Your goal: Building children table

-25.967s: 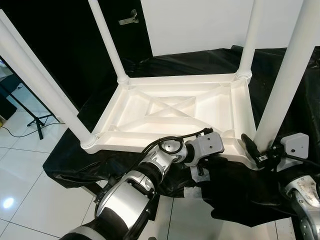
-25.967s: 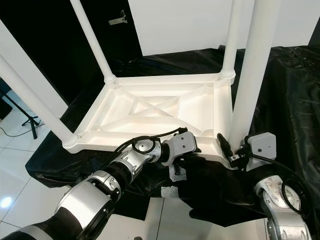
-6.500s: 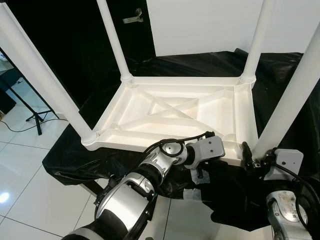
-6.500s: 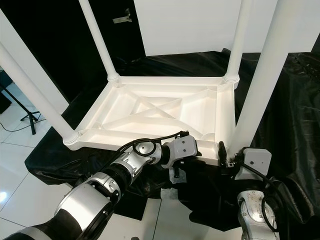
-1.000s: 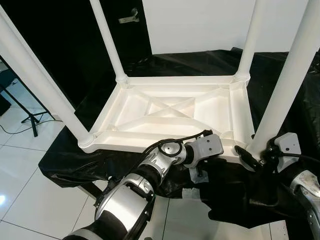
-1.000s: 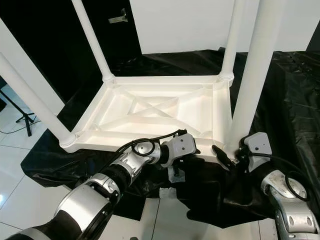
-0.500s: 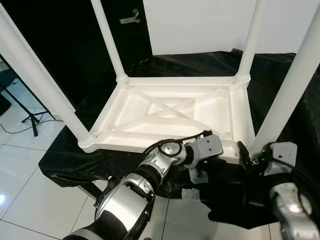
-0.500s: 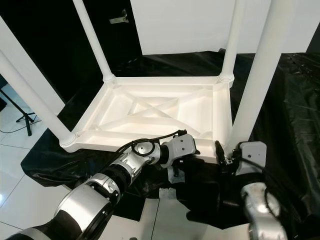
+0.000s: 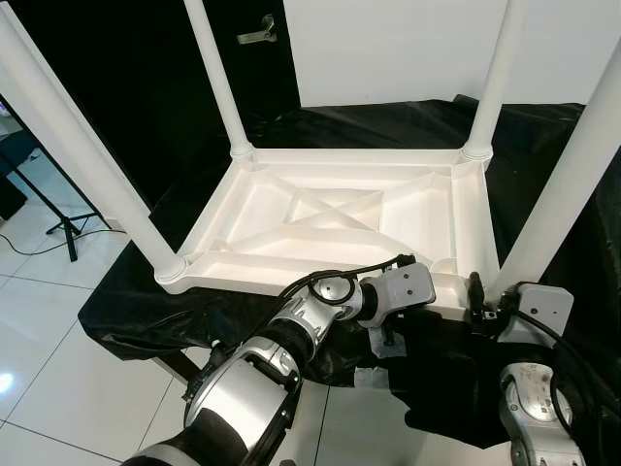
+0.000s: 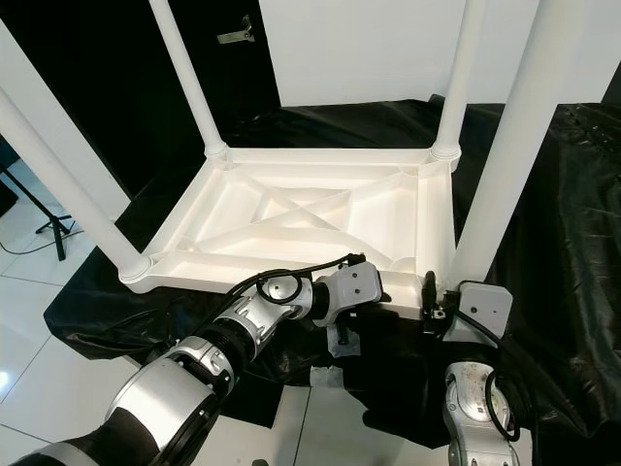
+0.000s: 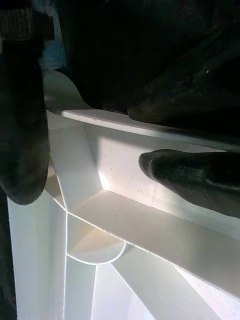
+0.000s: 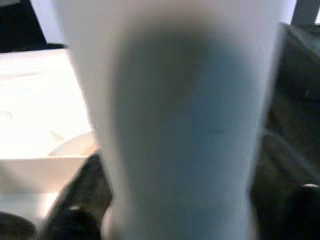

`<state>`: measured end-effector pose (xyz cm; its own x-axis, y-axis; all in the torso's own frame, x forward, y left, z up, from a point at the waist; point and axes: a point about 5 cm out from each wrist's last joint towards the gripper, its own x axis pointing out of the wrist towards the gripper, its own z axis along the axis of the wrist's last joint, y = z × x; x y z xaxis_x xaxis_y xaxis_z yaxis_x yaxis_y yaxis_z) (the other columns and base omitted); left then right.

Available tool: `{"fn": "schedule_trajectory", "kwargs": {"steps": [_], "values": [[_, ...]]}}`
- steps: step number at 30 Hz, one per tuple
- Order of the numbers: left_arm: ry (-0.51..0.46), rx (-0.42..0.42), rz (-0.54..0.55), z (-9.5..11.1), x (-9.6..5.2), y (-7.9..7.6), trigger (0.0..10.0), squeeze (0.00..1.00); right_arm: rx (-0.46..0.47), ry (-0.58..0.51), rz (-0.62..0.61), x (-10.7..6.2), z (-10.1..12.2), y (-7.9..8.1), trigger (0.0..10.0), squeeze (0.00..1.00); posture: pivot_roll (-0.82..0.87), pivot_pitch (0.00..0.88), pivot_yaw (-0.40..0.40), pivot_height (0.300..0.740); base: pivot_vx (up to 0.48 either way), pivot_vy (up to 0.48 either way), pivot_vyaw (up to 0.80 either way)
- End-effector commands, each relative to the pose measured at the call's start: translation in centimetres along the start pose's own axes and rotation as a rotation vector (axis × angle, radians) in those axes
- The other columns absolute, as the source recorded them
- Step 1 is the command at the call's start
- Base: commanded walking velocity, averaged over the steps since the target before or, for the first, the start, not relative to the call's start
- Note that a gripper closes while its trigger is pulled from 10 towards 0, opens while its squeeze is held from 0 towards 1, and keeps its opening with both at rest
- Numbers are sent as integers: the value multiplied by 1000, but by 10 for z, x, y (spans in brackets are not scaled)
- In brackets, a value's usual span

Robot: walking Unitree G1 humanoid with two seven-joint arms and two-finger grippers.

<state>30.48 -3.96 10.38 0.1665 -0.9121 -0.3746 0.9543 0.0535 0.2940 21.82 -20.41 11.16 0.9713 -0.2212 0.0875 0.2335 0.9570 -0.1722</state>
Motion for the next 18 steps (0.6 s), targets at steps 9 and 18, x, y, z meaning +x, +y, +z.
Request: {"fn": "schedule_trajectory", "kwargs": {"steps": [9,18], "values": [[67,-76,54,-19,8,-15,10000,0,-28,92,406,15,-17,0,10000,0,-10,0,96,740,0,0,0],[70,-79,63,-21,5,-13,10000,0,-42,111,539,9,-16,-8,10000,0,-6,0,94,740,0,0,0]]}}
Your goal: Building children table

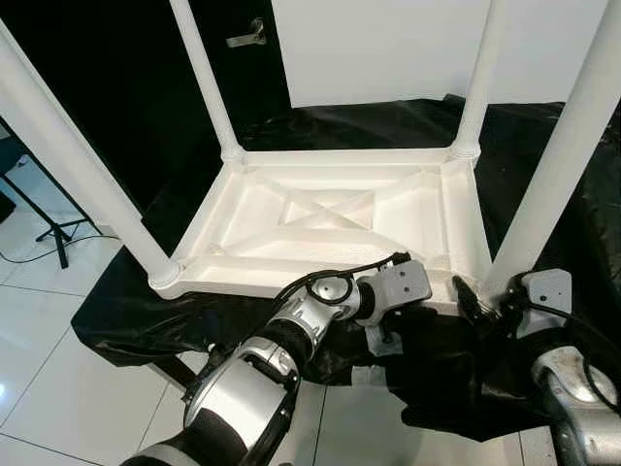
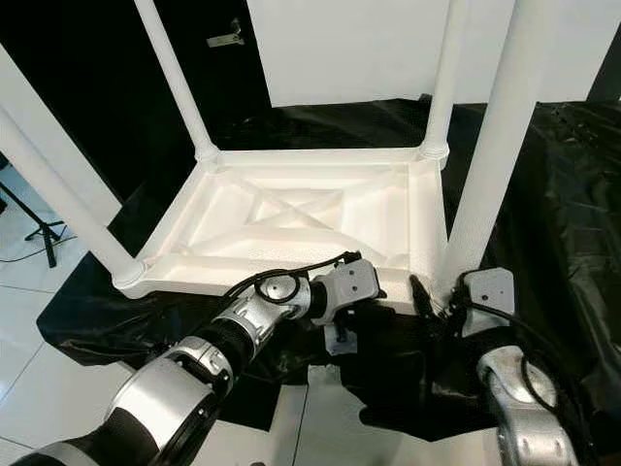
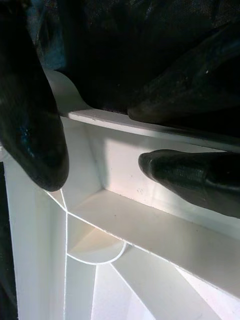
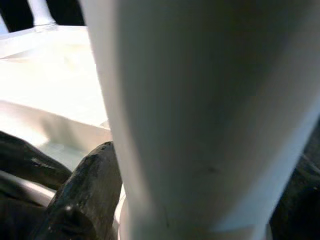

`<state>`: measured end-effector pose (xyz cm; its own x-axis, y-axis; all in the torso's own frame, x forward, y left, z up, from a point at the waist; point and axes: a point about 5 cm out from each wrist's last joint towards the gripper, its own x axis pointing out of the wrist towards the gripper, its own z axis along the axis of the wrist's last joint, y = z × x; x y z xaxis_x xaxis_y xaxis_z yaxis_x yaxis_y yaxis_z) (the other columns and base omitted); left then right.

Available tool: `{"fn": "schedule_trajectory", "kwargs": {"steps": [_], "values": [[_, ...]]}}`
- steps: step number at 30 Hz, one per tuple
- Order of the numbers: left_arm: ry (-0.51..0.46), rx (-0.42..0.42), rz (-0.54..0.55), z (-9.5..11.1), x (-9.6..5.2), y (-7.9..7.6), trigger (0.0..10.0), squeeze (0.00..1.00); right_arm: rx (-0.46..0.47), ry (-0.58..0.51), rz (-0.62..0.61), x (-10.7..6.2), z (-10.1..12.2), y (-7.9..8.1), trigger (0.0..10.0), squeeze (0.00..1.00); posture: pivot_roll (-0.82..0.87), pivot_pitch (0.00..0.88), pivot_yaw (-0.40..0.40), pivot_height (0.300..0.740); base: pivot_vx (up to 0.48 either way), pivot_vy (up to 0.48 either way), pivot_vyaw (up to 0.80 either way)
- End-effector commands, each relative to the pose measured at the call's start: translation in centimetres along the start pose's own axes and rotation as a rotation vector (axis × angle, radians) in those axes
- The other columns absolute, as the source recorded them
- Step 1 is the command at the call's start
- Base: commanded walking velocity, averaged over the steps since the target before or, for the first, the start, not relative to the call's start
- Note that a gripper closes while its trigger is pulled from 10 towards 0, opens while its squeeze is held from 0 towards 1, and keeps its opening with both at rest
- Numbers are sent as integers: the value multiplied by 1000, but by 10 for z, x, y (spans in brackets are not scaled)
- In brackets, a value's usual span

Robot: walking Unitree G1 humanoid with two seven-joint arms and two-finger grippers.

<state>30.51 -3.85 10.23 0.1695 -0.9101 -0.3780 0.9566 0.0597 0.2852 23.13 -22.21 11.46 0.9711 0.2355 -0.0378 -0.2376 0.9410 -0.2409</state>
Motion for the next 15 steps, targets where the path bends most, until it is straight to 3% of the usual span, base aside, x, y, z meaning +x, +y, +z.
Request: {"fn": "schedule_trajectory", "kwargs": {"steps": [1,6,7,15], "values": [[65,-68,61,-19,6,-13,10000,0,30,75,59,-4,-14,8,10000,0,-6,0,94,740,0,0,0],[65,-67,56,-19,6,-14,10000,0,-13,70,79,-5,-11,-1,10000,0,-15,0,100,740,0,0,0],[63,-66,52,-18,8,-15,10000,0,-37,89,134,-7,-12,-8,0,0,-18,0,102,740,0,0,0],[64,-62,50,-18,8,-15,10000,0,6,130,154,-12,-19,-5,0,0,-18,0,105,740,0,0,0]]}}
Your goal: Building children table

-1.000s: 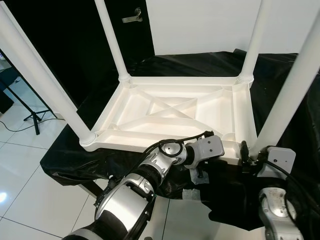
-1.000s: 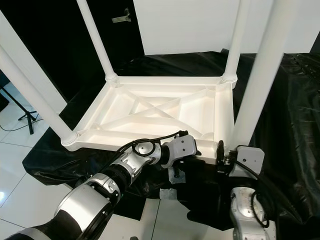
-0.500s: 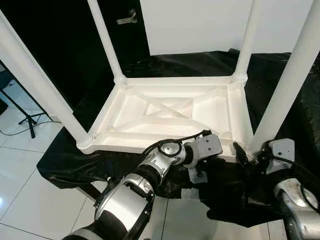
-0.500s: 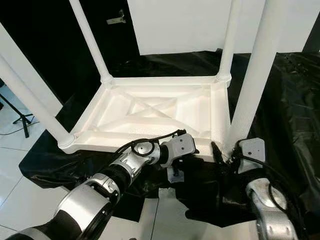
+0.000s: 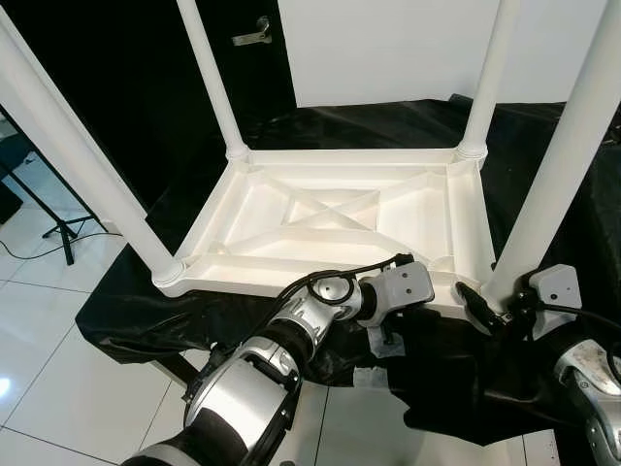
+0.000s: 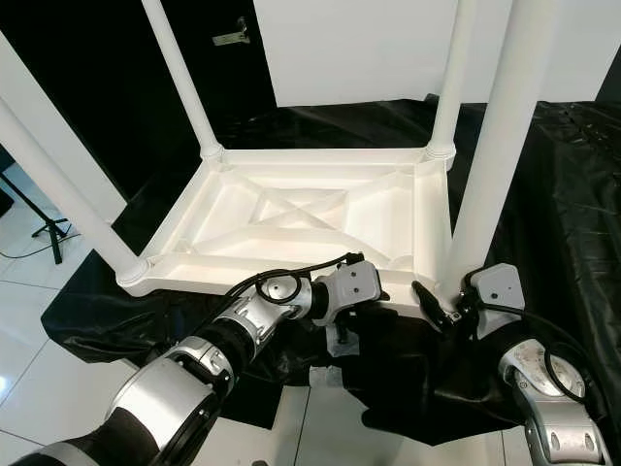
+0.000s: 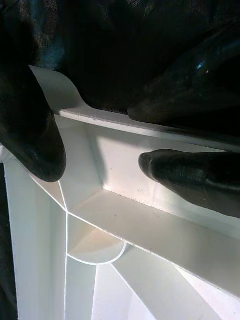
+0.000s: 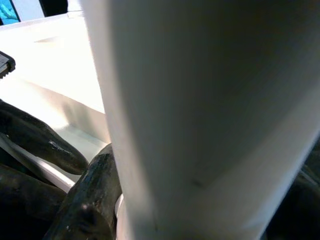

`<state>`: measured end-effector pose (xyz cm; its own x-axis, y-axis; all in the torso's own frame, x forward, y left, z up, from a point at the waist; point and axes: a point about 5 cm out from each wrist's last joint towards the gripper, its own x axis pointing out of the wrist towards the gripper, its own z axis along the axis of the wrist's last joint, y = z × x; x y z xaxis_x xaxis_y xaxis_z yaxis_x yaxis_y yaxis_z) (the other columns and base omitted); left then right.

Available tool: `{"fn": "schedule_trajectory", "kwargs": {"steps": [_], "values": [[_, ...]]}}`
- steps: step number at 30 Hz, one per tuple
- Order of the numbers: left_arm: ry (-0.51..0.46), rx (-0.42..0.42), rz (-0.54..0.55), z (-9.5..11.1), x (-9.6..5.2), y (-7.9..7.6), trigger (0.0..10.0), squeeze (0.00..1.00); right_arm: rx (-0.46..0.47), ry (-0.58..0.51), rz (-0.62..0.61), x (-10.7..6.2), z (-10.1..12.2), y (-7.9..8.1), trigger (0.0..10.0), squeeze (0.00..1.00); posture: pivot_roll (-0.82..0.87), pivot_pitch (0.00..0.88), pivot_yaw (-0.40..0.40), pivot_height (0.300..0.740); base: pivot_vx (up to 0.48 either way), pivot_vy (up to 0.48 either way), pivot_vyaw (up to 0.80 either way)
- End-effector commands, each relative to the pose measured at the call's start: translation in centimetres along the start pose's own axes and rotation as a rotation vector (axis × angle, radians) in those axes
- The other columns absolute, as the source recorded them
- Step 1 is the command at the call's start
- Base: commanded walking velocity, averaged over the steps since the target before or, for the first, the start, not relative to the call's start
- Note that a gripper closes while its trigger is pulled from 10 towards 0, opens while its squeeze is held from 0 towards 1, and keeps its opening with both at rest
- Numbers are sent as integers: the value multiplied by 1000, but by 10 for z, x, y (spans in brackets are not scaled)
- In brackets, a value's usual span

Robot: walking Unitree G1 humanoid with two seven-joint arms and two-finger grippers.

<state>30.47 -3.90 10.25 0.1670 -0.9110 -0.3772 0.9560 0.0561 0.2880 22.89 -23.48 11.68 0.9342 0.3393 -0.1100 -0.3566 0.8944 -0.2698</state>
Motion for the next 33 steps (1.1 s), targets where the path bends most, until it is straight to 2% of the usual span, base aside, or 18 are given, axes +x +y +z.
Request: {"fn": "schedule_trajectory", "kwargs": {"steps": [1,4,7,9,12,15,19,25,26,28,29,30,33], "values": [[66,-66,52,-18,7,-14,10000,0,72,86,23,-5,-19,11,0,0,-17,0,104,740,0,0,0],[67,-66,52,-19,7,-14,10000,0,96,86,6,-4,-19,15,0,0,-18,0,104,740,0,0,0],[66,-65,51,-18,7,-14,10000,0,164,66,-187,0,-19,30,0,0,-20,0,104,740,0,0,0],[66,-65,51,-18,7,-14,10000,0,164,66,-187,0,-19,30,0,0,-20,0,104,740,0,0,0],[62,-64,50,-17,8,-15,10000,0,178,26,-436,-10,-18,39,0,0,-14,0,102,740,0,0,0],[62,-64,50,-17,8,-15,10000,0,174,18,-497,-14,-17,40,0,0,-14,0,102,740,0,0,0],[66,-65,50,-19,6,-15,10000,0,143,16,-682,-21,-16,30,0,0,-14,0,103,740,0,0,0],[65,-64,48,-19,7,-15,10000,0,153,30,-687,-18,-16,33,0,0,-17,0,106,740,0,0,0],[64,-62,48,-18,7,-15,10000,0,155,37,-649,-14,-16,37,6431,0,-20,0,107,740,0,0,0],[64,-62,48,-18,7,-15,10000,0,154,38,-636,-13,-16,39,6431,0,-20,0,107,740,0,0,0],[63,-61,47,-18,7,-15,10000,0,159,33,-609,-11,-16,40,10000,1000,-21,0,108,740,0,0,0],[63,-61,46,-18,7,-15,10000,0,156,18,-543,-7,-14,40,10000,1000,-23,0,108,740,0,0,0],[63,-60,44,-18,8,-15,10000,0,137,5,-488,-3,-12,39,10000,1000,-27,0,108,740,0,0,0]]}}
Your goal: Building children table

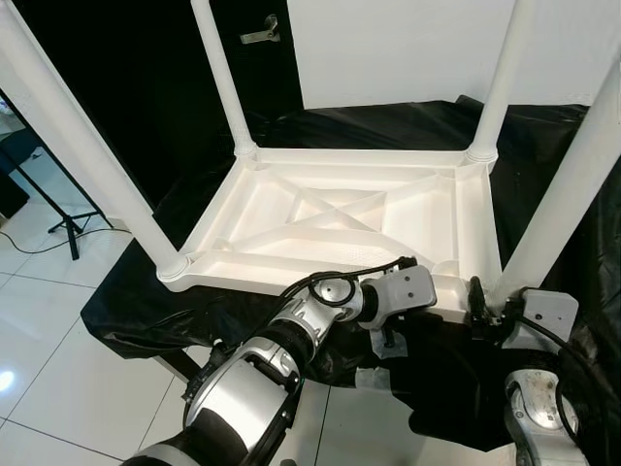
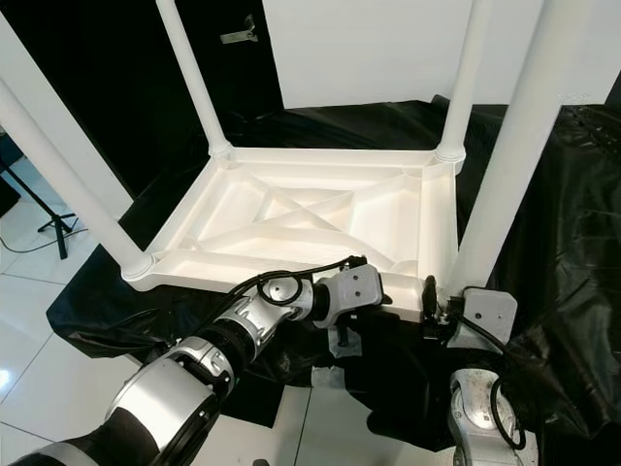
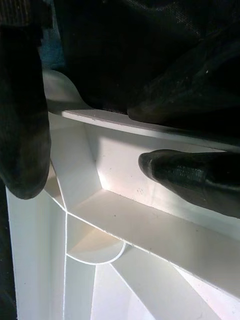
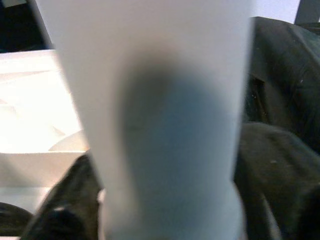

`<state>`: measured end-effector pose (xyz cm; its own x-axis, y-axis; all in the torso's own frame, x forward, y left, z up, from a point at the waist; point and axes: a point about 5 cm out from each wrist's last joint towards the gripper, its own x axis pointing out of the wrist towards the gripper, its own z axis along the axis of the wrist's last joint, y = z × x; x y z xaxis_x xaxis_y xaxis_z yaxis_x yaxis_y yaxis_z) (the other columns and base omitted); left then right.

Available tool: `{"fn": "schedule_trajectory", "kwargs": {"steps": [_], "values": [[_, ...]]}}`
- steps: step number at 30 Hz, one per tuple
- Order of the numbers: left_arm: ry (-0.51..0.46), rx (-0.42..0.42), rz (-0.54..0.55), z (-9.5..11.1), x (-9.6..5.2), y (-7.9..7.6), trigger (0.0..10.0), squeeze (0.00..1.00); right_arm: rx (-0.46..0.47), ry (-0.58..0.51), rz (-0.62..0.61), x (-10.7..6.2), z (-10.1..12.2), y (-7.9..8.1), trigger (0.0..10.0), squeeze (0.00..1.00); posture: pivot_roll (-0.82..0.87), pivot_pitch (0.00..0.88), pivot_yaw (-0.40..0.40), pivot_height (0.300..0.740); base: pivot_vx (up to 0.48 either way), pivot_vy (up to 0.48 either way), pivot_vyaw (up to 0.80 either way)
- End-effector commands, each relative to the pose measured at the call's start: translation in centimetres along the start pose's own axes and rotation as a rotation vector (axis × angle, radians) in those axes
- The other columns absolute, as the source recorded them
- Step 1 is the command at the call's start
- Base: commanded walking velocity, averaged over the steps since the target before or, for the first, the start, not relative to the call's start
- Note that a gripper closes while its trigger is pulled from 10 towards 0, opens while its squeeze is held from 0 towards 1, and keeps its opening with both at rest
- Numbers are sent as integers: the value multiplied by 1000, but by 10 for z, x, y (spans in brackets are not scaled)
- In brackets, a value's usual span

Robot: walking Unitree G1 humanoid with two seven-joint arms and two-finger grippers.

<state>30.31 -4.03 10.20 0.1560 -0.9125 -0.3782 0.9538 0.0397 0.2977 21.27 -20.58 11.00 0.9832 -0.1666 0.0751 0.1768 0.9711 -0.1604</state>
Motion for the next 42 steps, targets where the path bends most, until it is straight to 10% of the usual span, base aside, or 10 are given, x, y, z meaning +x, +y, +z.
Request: {"fn": "schedule_trajectory", "kwargs": {"steps": [1,2,3,15,16,18,19,32,42], "values": [[65,-77,55,-18,7,-14,10000,0,-1,75,52,-2,-14,3,10000,1000,-27,0,108,740,0,0,0],[65,-76,53,-18,7,-14,10000,0,-18,65,87,1,-12,3,10000,1000,-27,0,108,740,0,0,0],[64,-76,52,-18,7,-14,10000,0,-42,51,128,3,-10,2,10000,0,-26,0,106,740,0,0,0],[66,-76,61,-18,6,-13,10000,0,-69,71,460,10,-4,-9,10000,0,-17,0,104,740,0,0,0],[67,-76,63,-19,5,-12,10000,0,-71,73,514,11,-2,-12,3647,0,-15,0,103,740,0,0,0],[68,-76,63,-19,5,-12,10000,0,-74,68,529,12,-1,-13,3647,0,-16,0,104,740,0,0,0],[68,-76,64,-19,5,-12,10000,0,-90,66,552,12,0,-15,0,0,-15,0,105,740,0,0,0],[69,-74,60,-19,5,-12,10000,0,-105,164,615,6,-13,-18,0,0,-20,0,111,740,0,0,0],[67,-71,55,-19,6,-13,10000,0,11,129,70,-4,-20,-5,0,0,-20,0,111,740,0,0,0]]}}
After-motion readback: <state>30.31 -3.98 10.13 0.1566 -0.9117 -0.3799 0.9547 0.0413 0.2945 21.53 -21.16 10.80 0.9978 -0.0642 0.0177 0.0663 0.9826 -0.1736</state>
